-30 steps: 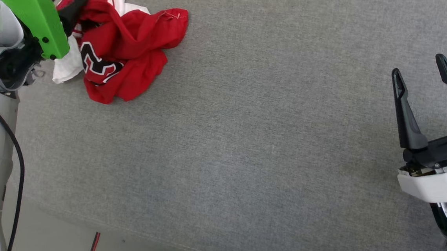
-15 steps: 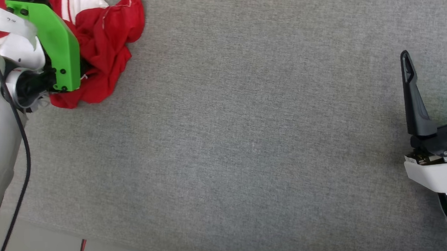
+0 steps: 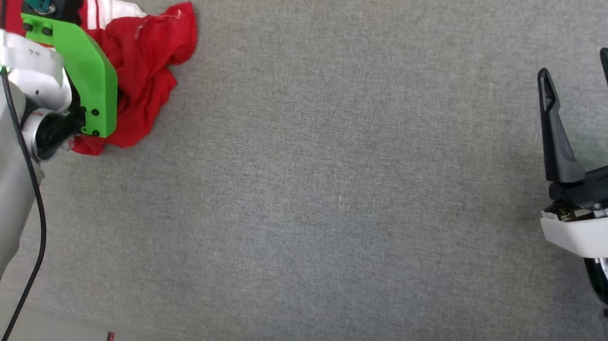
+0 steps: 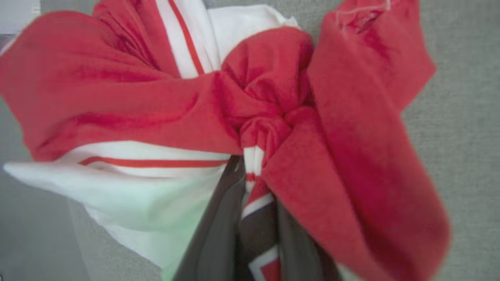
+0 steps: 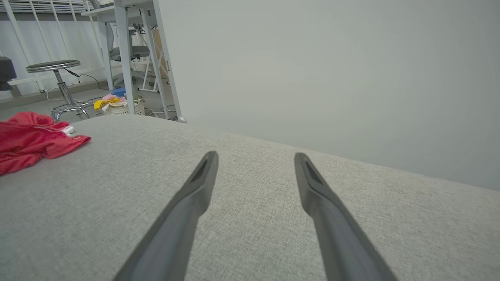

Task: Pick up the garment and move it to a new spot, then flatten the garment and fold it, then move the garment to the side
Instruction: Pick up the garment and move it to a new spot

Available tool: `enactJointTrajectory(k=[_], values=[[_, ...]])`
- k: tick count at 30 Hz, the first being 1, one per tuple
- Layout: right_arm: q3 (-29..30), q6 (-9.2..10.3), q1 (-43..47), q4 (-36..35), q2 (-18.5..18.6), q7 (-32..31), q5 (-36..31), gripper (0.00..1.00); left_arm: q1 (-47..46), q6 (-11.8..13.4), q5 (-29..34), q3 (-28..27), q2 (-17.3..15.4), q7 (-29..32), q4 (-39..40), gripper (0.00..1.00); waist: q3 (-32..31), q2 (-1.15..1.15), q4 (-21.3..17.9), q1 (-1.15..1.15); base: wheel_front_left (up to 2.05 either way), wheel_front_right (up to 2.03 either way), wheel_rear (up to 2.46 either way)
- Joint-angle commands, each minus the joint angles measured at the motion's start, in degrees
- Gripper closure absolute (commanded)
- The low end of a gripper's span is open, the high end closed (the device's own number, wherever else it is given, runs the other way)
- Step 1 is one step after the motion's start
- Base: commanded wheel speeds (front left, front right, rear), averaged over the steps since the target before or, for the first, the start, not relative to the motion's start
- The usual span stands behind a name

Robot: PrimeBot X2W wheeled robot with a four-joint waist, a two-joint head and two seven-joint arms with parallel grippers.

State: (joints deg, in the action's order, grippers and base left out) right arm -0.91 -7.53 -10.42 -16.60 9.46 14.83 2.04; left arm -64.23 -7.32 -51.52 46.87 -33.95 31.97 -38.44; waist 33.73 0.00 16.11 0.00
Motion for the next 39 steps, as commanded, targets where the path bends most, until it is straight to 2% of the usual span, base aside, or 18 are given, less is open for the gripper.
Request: enactJointTrajectory(k=[1, 4, 8, 12, 15, 23, 32, 37, 38, 39], values=[[-0.14, 0.04, -0.04, 0.34, -0.68, 0.17, 0.37, 0.00, -0.79, -0.16, 0.65, 1.08, -0.46, -1.79, 0.47, 1.00, -4.07, 0.00, -0.19, 0.00, 0.00, 0.00, 0.00], [0.02, 0.04, 0.95, 0.98, -2.15, 0.17, 0.66, 0.00, -3.69, -0.16, 1.66, 2.36, -2.72, -5.64, 2.93, 1.00, -7.28, 0.00, -0.87, 0.00, 0.00, 0.00, 0.00], [0.54, 0.04, 2.52, 1.54, -3.77, 0.17, 0.91, 0.00, -7.37, -0.16, 2.69, 5.05, -4.37, -7.74, 7.02, 1.00, -10.91, 0.00, -1.93, 0.00, 0.00, 0.00, 0.00], [1.12, 0.04, 3.72, 1.87, -5.05, 0.17, 1.14, 0.00, -11.30, -0.16, 3.84, 8.48, -4.59, -8.83, 11.96, 1.00, -13.66, 0.00, -3.44, 0.00, 0.00, 0.00, 0.00], [1.42, 0.04, 4.20, 2.03, -5.72, 0.17, 1.28, 0.00, -14.18, -0.16, 4.44, 11.02, -3.26, -9.05, 14.92, 1.00, -15.03, 0.00, -4.90, 0.00, 0.00, 0.00, 0.00], [1.47, 0.04, 3.61, 2.22, -6.52, 0.17, 2.25, 0.00, -22.74, -0.16, 5.36, 18.46, 3.32, -9.70, 20.31, 1.00, -16.13, 0.00, -12.35, 0.00, 0.00, 0.00, 0.00], [3.08, 0.04, 2.98, 2.70, -6.57, 0.17, 6.25, 0.00, -30.99, -0.16, 3.49, 24.77, 13.24, -13.05, 21.54, 1.00, -15.34, 0.00, -21.72, 0.00, 0.00, 0.00, 0.00], [4.65, 0.04, 2.83, 2.66, -6.58, 0.17, 7.19, 0.00, -31.77, -0.16, 2.11, 26.11, 18.58, -14.96, 20.97, 1.00, -14.51, 0.00, -23.90, 0.00, 0.00, 0.00, 0.00], [5.11, 0.04, 2.45, 2.64, -6.58, 0.17, 7.47, 0.00, -29.65, -0.16, 2.28, 26.41, 21.00, -14.77, 20.36, 1.00, -13.71, 0.00, -24.16, 0.00, 0.00, 0.00, 0.00], [5.16, 0.04, 2.29, 2.61, -6.58, 0.17, 7.50, 0.00, -28.27, -0.16, 2.83, 26.43, 21.49, -13.92, 20.43, 1.00, -13.44, 0.00, -24.17, 0.00, 0.00, 0.00, 0.00]])
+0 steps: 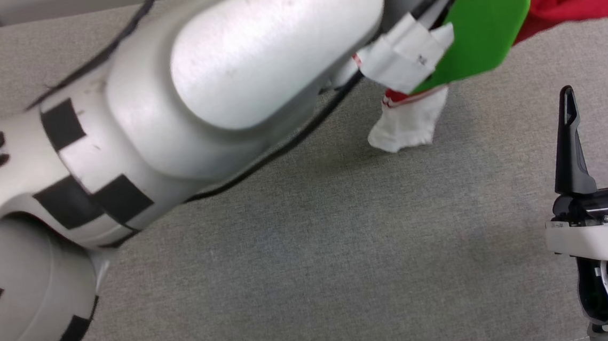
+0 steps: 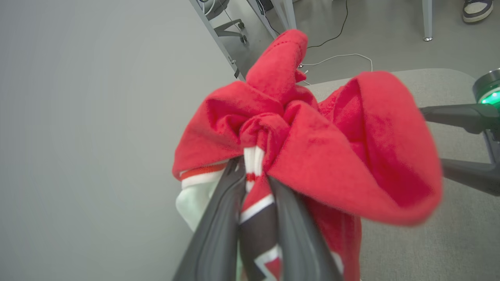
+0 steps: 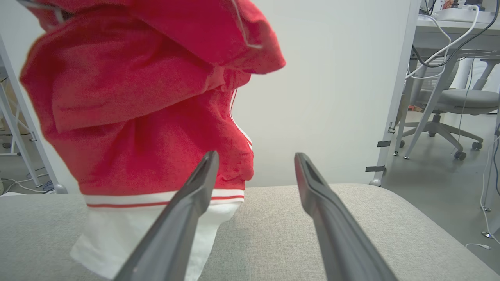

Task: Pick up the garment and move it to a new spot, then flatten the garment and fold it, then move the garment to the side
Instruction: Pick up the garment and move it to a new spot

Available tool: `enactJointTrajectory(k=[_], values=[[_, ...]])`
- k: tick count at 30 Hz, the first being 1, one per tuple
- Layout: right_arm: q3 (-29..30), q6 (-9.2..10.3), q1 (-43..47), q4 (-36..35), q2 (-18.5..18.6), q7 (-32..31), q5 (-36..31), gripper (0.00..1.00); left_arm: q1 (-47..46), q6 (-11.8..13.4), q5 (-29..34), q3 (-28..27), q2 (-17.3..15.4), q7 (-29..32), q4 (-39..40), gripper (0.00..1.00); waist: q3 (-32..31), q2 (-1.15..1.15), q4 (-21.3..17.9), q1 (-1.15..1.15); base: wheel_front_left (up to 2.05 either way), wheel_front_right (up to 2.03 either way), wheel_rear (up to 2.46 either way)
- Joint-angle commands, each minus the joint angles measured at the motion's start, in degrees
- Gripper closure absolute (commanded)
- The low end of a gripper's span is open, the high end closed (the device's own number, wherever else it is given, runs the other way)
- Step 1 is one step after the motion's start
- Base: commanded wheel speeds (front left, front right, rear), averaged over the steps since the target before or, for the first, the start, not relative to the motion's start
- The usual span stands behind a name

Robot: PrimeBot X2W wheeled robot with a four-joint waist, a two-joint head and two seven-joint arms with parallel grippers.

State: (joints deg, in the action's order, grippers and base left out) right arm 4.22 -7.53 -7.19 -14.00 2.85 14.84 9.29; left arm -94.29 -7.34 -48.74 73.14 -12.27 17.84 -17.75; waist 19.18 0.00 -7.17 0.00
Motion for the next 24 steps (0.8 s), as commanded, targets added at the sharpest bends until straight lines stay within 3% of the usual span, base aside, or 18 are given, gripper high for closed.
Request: enactJointTrajectory(k=[1, 5, 11, 18, 24], values=[[0.12, 0.04, -1.17, -0.04, 0.03, 0.16, 0.29, 0.00, 3.68, -0.14, 0.99, 0.17, 0.15, 1.36, -0.10, 1.00, 1.47, 0.00, -0.82, 0.00, 0.00, 0.00, 0.00], [0.13, 0.04, -2.11, -0.10, 0.03, 0.16, 0.34, 0.00, 11.30, -0.14, 4.46, 0.19, -1.05, 3.72, -0.29, 1.00, 2.62, 0.00, -0.18, 0.00, 0.00, 0.00, 0.00], [-0.27, 0.04, -2.81, 0.10, 0.03, 0.16, -0.02, 0.00, 22.42, -0.14, 8.41, 0.20, -6.75, 4.09, -2.58, 1.00, 3.44, 0.00, 1.20, 0.00, 0.00, 0.00, 0.00], [0.17, 0.04, -2.14, 0.46, 0.03, 0.16, -0.65, 0.00, 30.96, -0.14, 7.94, 0.20, -15.40, 0.96, -6.94, 1.00, 2.64, 0.00, 2.59, 0.00, 0.00, 0.00, 0.00], [0.28, 0.04, -1.13, 0.99, 0.03, 0.16, -1.29, 0.00, 37.25, -0.14, 6.21, 0.21, -18.20, -1.30, -8.79, 1.00, 1.44, 0.00, 3.94, 0.00, 0.00, 0.00, 0.00]])
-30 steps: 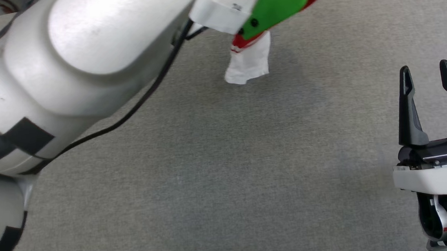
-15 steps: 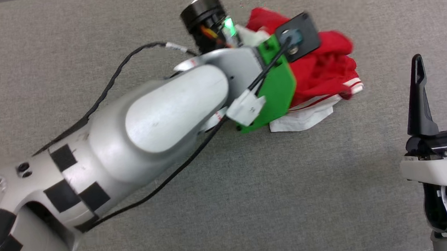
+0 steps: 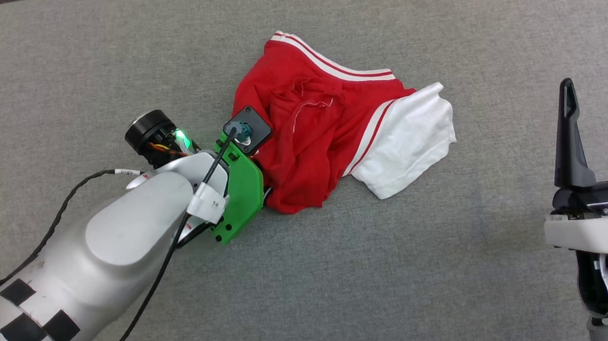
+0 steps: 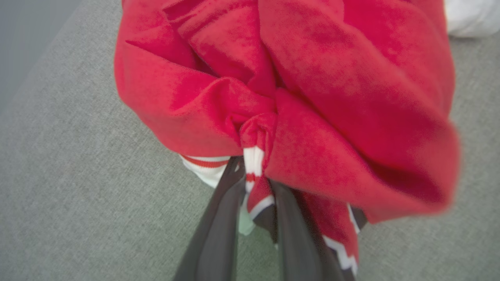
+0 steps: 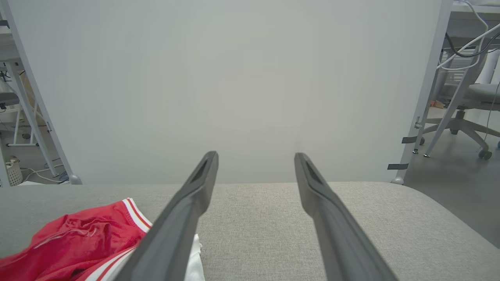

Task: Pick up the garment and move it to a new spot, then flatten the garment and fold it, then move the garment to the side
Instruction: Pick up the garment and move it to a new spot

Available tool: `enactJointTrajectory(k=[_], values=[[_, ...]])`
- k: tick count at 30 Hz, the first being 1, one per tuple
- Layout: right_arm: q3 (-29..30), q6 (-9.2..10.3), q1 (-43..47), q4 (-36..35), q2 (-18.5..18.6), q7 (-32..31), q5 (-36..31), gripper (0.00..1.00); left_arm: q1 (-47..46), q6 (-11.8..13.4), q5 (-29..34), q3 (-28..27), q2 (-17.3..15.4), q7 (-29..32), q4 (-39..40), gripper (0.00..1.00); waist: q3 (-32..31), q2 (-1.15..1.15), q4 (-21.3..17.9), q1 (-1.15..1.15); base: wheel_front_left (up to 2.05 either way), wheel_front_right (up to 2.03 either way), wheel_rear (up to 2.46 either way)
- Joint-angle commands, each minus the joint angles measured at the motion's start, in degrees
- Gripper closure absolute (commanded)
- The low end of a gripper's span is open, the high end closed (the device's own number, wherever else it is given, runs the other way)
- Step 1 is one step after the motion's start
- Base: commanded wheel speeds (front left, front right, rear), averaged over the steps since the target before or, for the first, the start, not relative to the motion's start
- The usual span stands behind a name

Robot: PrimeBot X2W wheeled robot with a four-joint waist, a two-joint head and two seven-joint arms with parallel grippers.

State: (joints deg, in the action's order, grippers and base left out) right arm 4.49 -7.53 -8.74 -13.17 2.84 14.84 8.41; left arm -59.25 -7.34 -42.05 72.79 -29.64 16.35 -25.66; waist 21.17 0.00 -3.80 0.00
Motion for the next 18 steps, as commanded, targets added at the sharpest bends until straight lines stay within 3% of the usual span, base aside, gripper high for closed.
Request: enactJointTrajectory(k=[1, 2, 3, 5, 9, 10, 14, 18], values=[[0.04, 0.04, 0.60, 0.23, 0.04, 0.16, -0.57, 0.00, 2.64, -0.14, -0.72, 0.56, -0.66, -0.76, -1.33, 1.00, -0.90, 0.00, 0.90, 0.00, 0.00, 0.00, 0.00], [0.05, 0.04, 0.87, 0.34, 0.04, 0.16, -0.78, 0.00, 3.01, -0.14, -1.16, 0.46, -0.29, -2.36, -2.06, 0.73, -1.39, 0.00, 1.33, 0.00, 0.00, 0.00, 0.00], [0.04, 0.04, 1.15, 0.44, 0.04, 0.16, -0.98, 0.00, 3.19, -0.04, -1.12, 0.08, 0.20, -4.45, -2.91, 0.00, -1.98, 0.00, 1.75, 0.00, 0.00, 0.00, 0.00], [-0.12, 0.04, 1.69, 0.65, 0.04, 0.16, -1.34, 0.00, 3.41, 0.96, -0.47, -0.69, 1.14, -8.15, -4.08, 0.00, -3.05, 0.00, 2.31, 0.00, 0.00, 0.00, 0.00], [-0.03, 0.04, 3.19, 1.14, 0.04, 0.16, -2.38, 0.00, 4.94, 6.15, 0.86, -3.53, 2.95, -18.11, -5.28, 0.00, -6.33, 0.00, 3.65, 0.00, 0.00, 0.00, 0.00], [0.77, 0.04, 4.65, 1.34, 0.04, 0.16, -3.18, 0.00, 7.38, 10.60, 1.67, -5.17, 3.25, -24.38, -5.02, 0.00, -8.86, 0.00, 4.86, 0.00, 0.00, 0.00, 0.00], [1.64, 0.04, 6.41, 1.70, 0.04, 0.16, -4.37, 0.00, 11.73, 16.77, 1.68, -8.07, 2.93, -29.74, -3.45, 0.00, -11.52, 0.00, 6.30, 0.00, 0.00, 0.00, 0.00], [2.26, 0.04, 8.03, 2.37, 0.04, 0.16, -5.33, 0.00, 17.33, 23.61, 2.58, -12.59, 2.01, -31.23, 0.22, 0.00, -13.37, 0.00, 7.62, 0.00, 0.00, 0.00, 0.00]])
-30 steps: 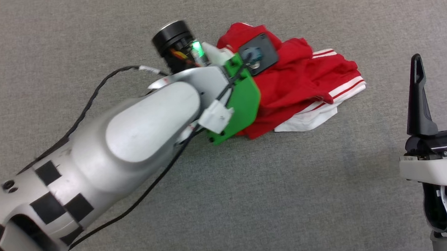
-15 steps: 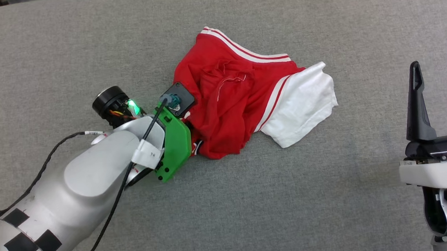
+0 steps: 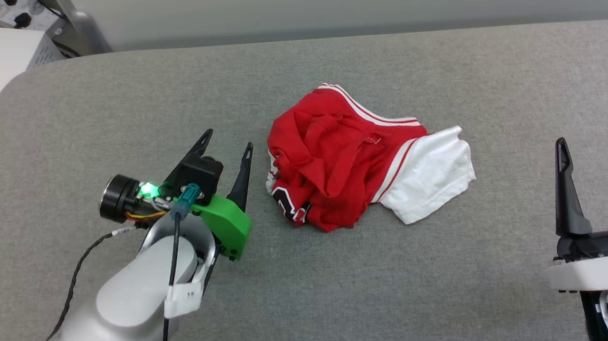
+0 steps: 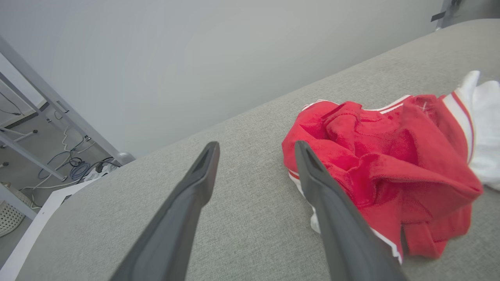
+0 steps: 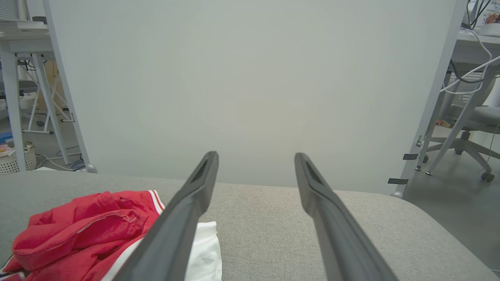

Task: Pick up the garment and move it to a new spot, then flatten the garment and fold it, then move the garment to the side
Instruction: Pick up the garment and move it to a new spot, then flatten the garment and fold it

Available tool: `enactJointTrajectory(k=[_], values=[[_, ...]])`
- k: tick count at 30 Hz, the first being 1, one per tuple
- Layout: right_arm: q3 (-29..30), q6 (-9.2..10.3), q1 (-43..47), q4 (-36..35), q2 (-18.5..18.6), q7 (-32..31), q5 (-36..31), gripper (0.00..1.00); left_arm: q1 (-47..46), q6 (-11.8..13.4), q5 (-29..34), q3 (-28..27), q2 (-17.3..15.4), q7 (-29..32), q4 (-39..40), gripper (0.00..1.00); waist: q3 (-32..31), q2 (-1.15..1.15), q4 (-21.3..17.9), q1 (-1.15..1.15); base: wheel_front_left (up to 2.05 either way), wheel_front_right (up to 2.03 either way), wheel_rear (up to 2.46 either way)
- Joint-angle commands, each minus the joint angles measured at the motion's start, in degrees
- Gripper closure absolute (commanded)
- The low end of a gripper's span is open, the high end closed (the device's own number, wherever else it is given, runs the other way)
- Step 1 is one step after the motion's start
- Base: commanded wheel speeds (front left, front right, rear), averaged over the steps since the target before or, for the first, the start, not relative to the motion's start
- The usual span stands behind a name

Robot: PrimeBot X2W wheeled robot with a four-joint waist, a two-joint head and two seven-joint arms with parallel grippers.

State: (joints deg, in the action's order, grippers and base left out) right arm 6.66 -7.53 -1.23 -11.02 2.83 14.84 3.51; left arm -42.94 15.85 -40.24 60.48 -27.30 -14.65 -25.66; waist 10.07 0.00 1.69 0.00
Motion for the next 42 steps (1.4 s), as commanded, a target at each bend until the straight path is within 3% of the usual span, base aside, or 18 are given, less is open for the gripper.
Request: enactJointTrajectory(k=[1, 2, 3, 6, 9, 13, 21, 22, 24, 32, 42], values=[[0.23, 0.04, 0.99, 0.44, 0.05, 0.16, -0.61, 0.00, 2.70, 2.10, 1.68, -2.22, -0.48, -0.28, 2.25, 0.00, -2.67, 0.00, 2.55, 0.00, 0.00, 0.00, 0.00], [0.24, 0.04, 1.29, 0.55, 0.05, 0.16, -0.75, 0.00, 4.18, 3.61, 2.76, -4.10, -0.69, -0.30, 4.11, 0.00, -2.92, 0.00, 2.78, 0.00, 0.00, 0.00, 0.00], [0.14, 0.04, 2.31, 1.21, 0.05, 0.16, -0.99, 0.00, 10.43, 7.71, 6.90, -10.38, -1.22, -0.32, 9.97, 0.00, -3.92, 0.00, 3.55, 0.00, 0.00, 0.00, 0.00], [-0.75, 0.04, 3.42, 2.57, 0.05, 0.16, -1.07, 0.00, 18.18, 11.02, 12.47, -18.17, -0.80, -0.33, 15.84, 0.00, -5.00, 0.00, 4.07, 0.00, 0.00, 0.00, 0.00], [-1.72, 0.04, 4.08, 3.58, 0.05, 0.16, -1.01, 0.00, 23.54, 12.26, 16.17, -23.20, 0.51, -0.34, 19.18, 0.00, -5.74, 0.00, 4.09, 0.00, 0.00, 0.00, 0.00], [-2.66, 0.04, 4.89, 4.83, 0.05, 0.16, -0.49, 0.00, 30.09, 11.89, 20.61, -29.17, 3.06, -0.34, 22.75, 0.00, -6.47, 0.00, 3.86, 0.00, 0.00, 0.00, 0.00], [-3.81, 0.04, 6.47, 6.53, 0.05, 0.16, 1.13, 0.00, 39.65, 7.71, 26.94, -37.99, 9.09, -0.34, 24.25, 0.00, -7.35, 0.00, 2.90, 0.00, 0.00, 0.00, 0.00], [-4.19, 0.04, 7.24, 7.40, 0.05, 0.16, 1.69, 0.00, 41.67, 5.38, 28.66, -40.12, 11.20, -0.34, 23.54, 0.00, -7.60, 0.00, 2.66, 0.00, 0.00, 0.00, 0.00], [-4.33, 0.04, 7.70, 7.95, 0.05, 0.16, 1.83, 0.00, 42.58, 4.03, 29.58, -41.55, 12.41, -0.34, 23.21, 0.00, -7.74, 0.00, 2.60, 0.00, 0.00, 0.00, 0.00], [-3.87, 0.04, 9.01, 9.17, 0.05, 0.16, 2.90, 0.00, 44.77, -1.94, 32.59, -45.50, 15.88, -0.34, 22.48, 0.00, -8.08, 0.00, 2.74, 0.00, 0.00, 0.00, 0.00], [-3.36, 0.04, 8.74, 8.96, 0.05, 0.16, 3.09, 0.00, 45.63, -5.76, 35.52, -48.77, 18.43, -0.35, 21.85, 0.00, -8.15, 0.00, 2.73, 0.00, 0.00, 0.00, 0.00]])
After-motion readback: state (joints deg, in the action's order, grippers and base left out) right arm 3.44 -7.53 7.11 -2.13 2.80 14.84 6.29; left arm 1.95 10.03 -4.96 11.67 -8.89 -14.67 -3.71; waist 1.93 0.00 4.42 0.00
